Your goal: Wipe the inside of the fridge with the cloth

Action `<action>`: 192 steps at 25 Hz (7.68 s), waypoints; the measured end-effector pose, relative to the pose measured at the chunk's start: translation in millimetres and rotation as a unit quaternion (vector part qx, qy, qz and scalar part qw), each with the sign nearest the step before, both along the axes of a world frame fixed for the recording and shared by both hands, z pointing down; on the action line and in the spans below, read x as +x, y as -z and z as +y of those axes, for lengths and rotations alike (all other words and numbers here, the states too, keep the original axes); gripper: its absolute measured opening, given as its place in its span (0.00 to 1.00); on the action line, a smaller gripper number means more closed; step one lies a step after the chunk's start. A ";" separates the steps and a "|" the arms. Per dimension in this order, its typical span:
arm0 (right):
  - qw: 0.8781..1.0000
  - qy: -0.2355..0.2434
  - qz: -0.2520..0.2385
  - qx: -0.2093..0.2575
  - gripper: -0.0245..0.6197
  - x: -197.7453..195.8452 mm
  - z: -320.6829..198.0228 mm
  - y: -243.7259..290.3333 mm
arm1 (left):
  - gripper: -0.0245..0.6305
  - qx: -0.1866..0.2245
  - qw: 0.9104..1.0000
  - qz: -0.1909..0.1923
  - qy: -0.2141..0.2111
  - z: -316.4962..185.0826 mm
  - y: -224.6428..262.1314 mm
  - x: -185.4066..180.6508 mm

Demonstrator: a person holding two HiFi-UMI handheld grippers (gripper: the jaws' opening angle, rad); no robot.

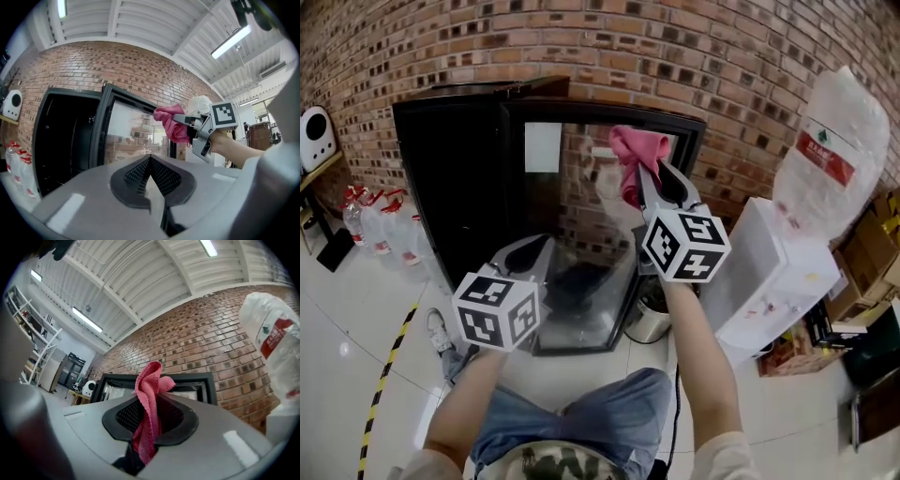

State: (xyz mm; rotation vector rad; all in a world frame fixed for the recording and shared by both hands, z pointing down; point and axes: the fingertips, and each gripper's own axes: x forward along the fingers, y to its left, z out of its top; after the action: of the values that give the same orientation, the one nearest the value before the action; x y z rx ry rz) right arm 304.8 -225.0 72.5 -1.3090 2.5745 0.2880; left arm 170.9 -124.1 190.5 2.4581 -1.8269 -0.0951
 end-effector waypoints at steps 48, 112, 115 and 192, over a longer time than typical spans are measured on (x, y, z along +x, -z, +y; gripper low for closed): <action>0.999 -0.010 0.023 -0.032 0.15 -51.2 14.0 -134.6 | 0.03 -0.010 0.998 0.021 0.059 -11.6 -58.7 -38.3; 0.986 -0.065 0.061 -0.142 0.15 -18.3 9.3 -326.1 | 0.03 -0.069 0.995 -0.020 0.075 -6.7 -166.7 -31.0; 0.984 -0.095 0.056 -0.143 0.15 16.9 -6.1 -328.1 | 0.03 -0.069 0.994 -0.033 0.071 -8.8 -163.1 -26.8; 0.970 -0.062 0.103 -0.209 0.15 -22.9 36.1 -513.7 | 0.03 -0.047 0.997 -0.001 0.055 -36.7 -325.0 -12.3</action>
State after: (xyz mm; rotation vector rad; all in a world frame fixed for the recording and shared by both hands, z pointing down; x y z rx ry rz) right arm 281.9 -188.9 586.2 -1.6639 2.8378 -0.1154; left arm 158.6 -160.8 515.6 2.2959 -1.9190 -0.0130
